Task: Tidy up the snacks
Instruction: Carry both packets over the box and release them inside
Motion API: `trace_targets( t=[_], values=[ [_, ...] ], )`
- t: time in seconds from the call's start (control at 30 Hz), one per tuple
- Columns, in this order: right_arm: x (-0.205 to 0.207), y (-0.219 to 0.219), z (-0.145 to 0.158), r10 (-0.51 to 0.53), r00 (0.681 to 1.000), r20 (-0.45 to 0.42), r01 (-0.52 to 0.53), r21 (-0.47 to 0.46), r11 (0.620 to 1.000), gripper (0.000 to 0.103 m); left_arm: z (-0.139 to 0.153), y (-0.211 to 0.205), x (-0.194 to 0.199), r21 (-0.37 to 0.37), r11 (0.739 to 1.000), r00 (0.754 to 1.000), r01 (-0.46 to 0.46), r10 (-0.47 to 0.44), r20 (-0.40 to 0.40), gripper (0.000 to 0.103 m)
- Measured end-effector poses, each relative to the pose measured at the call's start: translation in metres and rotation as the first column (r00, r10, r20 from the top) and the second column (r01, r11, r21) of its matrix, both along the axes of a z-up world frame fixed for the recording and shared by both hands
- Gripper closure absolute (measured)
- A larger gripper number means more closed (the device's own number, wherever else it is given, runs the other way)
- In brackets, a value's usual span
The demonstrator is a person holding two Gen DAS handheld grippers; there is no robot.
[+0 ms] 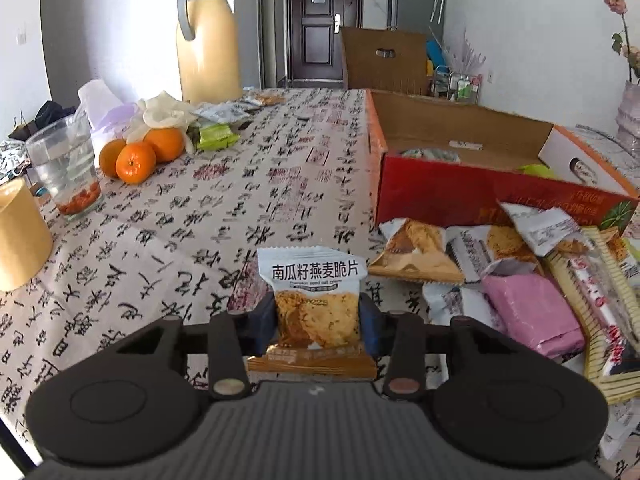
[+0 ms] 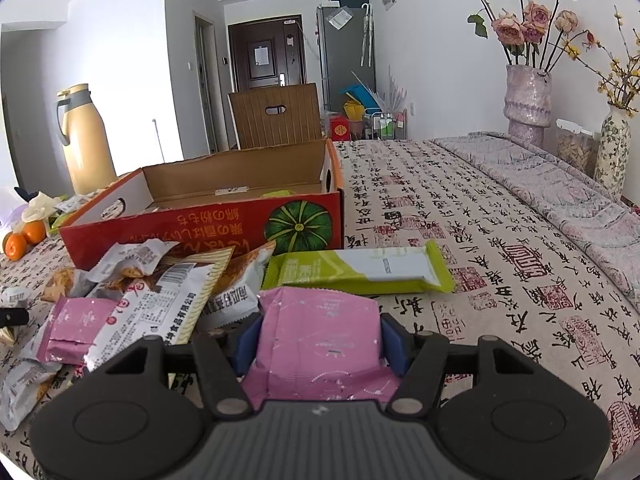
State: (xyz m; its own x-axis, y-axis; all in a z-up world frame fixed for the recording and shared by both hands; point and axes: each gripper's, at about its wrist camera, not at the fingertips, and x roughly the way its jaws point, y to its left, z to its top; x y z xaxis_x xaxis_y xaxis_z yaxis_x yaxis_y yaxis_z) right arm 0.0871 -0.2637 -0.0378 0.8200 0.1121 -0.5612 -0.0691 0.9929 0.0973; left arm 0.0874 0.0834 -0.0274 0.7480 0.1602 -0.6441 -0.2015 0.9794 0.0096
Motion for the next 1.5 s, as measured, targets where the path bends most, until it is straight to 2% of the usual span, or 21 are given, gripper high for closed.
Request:
trace_targets(
  t=[0.3,0.73,0.9,1.13,1.27,1.5],
  values=[
    [0.003,0.002,0.009,0.014,0.999,0.037,-0.014,0.003,1.000,0.042,0.029,-0.011,0.004,0.004,0.999,0.996,0.044,-0.044,0.082,0.061],
    [0.035,0.019,0.039,0.051,0.988,0.143,-0.051,-0.006,0.999,0.042,0.069,-0.047,0.049,0.004,0.991,0.976,0.130,-0.129,0.176,0.061],
    [0.060,0.030,0.054,0.074,0.980,0.184,-0.073,-0.012,0.997,0.042,0.078,-0.061,0.078,0.005,0.986,0.973,0.168,-0.167,0.157,0.061],
    [0.104,0.046,0.066,0.103,0.978,0.183,-0.102,-0.010,0.995,0.042,0.080,-0.080,0.119,0.023,0.980,0.973,0.200,-0.201,0.109,0.061],
    [0.132,0.059,0.062,0.125,0.983,0.131,-0.125,-0.014,0.992,0.042,0.071,-0.091,0.143,0.085,0.981,0.981,0.174,-0.180,0.075,0.060],
    [0.171,0.081,0.040,0.139,0.990,0.032,-0.137,-0.059,0.989,0.042,0.048,-0.090,0.173,0.091,0.986,0.990,0.142,-0.142,-0.001,0.060]
  ],
)
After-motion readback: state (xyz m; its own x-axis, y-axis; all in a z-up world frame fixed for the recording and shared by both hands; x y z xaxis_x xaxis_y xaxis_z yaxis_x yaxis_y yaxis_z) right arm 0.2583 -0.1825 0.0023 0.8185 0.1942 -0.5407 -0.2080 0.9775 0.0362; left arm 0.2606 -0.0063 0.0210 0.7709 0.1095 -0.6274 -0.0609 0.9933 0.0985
